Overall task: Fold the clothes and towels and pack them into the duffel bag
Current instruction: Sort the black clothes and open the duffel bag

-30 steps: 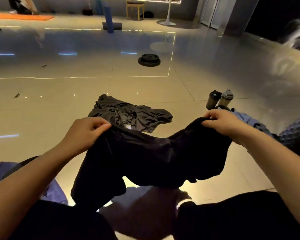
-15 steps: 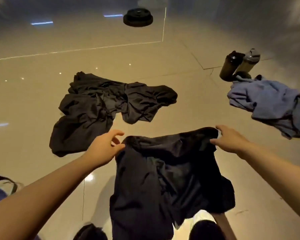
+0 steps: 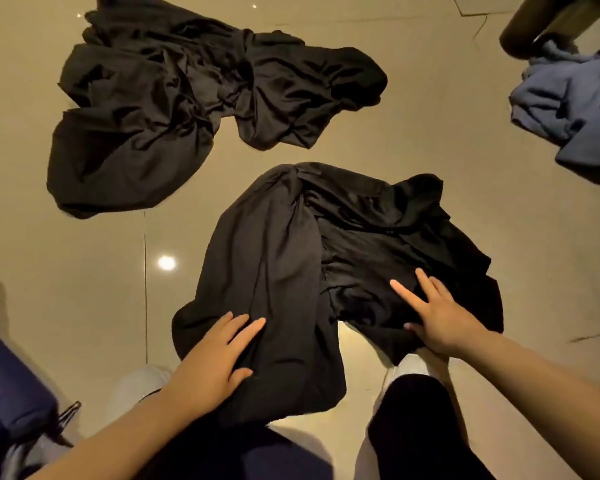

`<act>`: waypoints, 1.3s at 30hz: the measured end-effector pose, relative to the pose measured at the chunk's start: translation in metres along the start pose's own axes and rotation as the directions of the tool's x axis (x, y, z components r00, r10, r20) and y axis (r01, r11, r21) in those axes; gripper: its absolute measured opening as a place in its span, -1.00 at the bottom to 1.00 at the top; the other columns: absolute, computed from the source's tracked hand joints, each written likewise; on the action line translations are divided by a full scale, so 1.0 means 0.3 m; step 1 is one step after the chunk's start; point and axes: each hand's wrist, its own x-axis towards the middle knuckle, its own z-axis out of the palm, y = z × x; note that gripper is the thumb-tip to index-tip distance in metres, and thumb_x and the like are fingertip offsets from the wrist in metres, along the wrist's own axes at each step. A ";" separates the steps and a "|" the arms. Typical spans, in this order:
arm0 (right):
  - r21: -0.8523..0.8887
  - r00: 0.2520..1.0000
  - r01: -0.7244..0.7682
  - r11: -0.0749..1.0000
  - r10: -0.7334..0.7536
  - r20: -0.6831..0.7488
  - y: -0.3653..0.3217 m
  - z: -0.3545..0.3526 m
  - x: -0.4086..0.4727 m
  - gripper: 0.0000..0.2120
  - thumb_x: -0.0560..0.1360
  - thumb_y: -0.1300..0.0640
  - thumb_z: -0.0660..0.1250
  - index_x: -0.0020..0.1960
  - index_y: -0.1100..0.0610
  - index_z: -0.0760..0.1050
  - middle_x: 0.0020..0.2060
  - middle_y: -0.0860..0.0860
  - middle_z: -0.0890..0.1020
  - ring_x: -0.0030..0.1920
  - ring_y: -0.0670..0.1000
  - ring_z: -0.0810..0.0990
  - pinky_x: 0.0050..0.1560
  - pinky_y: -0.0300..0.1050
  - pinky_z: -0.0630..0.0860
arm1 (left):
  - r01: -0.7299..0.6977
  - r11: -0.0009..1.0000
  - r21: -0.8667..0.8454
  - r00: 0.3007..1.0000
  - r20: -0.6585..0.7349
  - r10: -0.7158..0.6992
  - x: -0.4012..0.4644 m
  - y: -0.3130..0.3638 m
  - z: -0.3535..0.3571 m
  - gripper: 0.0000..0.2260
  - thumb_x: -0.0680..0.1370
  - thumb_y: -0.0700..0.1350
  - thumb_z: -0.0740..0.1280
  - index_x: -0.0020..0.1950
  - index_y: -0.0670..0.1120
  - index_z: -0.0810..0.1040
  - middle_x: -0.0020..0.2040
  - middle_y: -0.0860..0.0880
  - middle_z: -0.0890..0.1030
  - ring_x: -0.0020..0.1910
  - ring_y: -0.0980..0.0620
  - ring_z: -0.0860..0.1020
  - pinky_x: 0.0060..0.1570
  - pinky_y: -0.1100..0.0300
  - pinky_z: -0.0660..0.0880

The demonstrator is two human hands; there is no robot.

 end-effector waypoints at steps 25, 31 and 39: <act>0.193 0.707 0.535 0.822 -0.311 -0.635 -0.331 -0.137 -0.075 -0.78 0.32 0.23 0.11 -0.16 0.16 0.52 -0.20 0.08 0.55 -0.13 0.10 0.53 -0.14 -0.04 0.43 | 0.244 0.580 -0.777 0.786 -0.192 -0.588 0.069 -0.020 -0.208 -0.90 0.59 -0.13 0.30 -0.13 -0.03 0.53 -0.08 0.01 0.57 -0.04 0.01 0.55 -0.02 0.14 0.51; 0.160 0.751 0.241 0.957 -0.080 -0.655 -0.160 -0.211 -0.073 -0.78 0.39 0.40 0.28 -0.04 0.22 0.59 -0.03 0.12 0.57 0.02 0.17 0.52 -0.06 -0.10 0.40 | 0.020 0.402 -0.915 0.900 -0.159 -0.405 0.105 0.167 -0.331 -0.96 0.59 -0.14 0.29 -0.05 -0.01 0.50 -0.13 0.04 0.55 -0.20 0.09 0.59 -0.24 0.19 0.62; -0.053 0.740 0.265 0.963 -0.238 -0.629 -0.275 -0.151 -0.093 -0.73 0.45 0.01 0.31 0.07 0.13 0.57 0.06 0.12 0.56 -0.05 0.23 0.54 -0.15 0.04 0.53 | 0.294 0.763 -0.576 0.885 -0.137 -0.445 0.163 0.042 -0.207 -0.85 0.61 -0.13 0.27 0.16 0.02 0.51 0.00 0.03 0.56 -0.03 0.05 0.58 -0.09 0.22 0.47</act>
